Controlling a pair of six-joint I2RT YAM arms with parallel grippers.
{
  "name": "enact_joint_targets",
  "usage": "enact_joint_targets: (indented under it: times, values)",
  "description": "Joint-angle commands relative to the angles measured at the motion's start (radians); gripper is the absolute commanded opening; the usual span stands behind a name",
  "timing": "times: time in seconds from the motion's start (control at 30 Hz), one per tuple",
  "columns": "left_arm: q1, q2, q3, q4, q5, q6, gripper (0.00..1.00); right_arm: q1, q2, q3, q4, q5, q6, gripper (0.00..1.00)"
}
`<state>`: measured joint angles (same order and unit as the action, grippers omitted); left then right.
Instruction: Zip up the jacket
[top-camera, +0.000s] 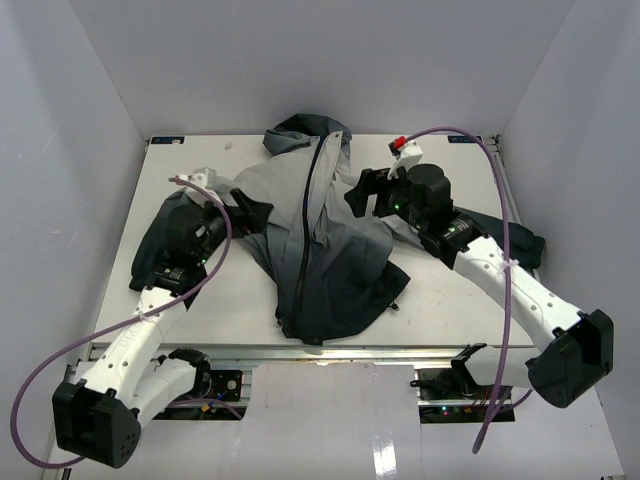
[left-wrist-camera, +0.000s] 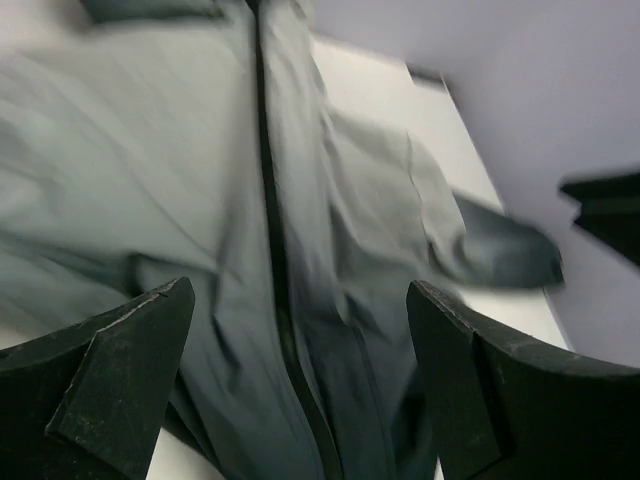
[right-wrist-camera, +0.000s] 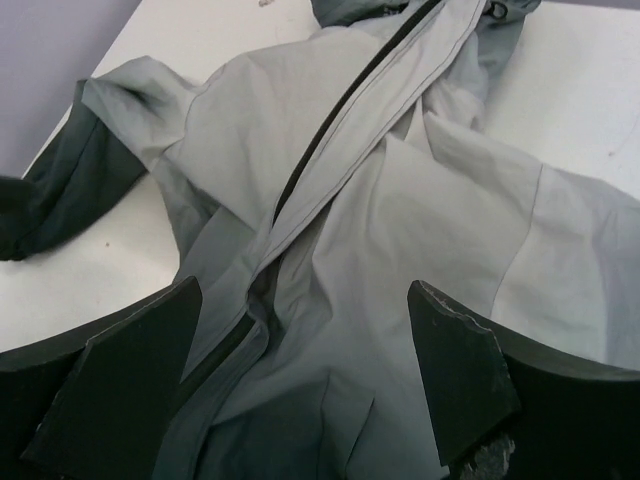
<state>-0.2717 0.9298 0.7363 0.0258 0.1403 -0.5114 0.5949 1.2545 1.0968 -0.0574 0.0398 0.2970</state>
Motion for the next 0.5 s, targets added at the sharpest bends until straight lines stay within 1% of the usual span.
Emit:
enact_joint_targets:
  times: [0.0,0.07,0.13,0.27,0.4,0.47]
  values:
    - [-0.145,-0.020,-0.056,-0.008,0.046,0.041,0.98,0.041,-0.092,-0.058,-0.126,0.068,0.028,0.90]
    - [-0.206,-0.045,-0.071,-0.013,-0.008,0.061,0.98,0.053,-0.127,-0.111,-0.140,0.094,0.033,0.90]
    - [-0.263,-0.068,-0.081,-0.010,-0.027,0.067,0.98,0.064,-0.173,-0.144,-0.165,0.120,0.055,0.90]
    - [-0.366,-0.093,-0.119,0.020,-0.058,0.103,0.98,0.075,-0.244,-0.201,-0.100,0.077,0.059,0.90]
    - [-0.382,-0.135,-0.193,0.135,-0.043,0.114,0.98,0.077,-0.288,-0.225,-0.073,0.118,0.045,0.90]
    - [-0.382,-0.151,-0.207,0.145,-0.053,0.112,0.98,0.075,-0.293,-0.228,-0.080,0.140,0.041,0.90]
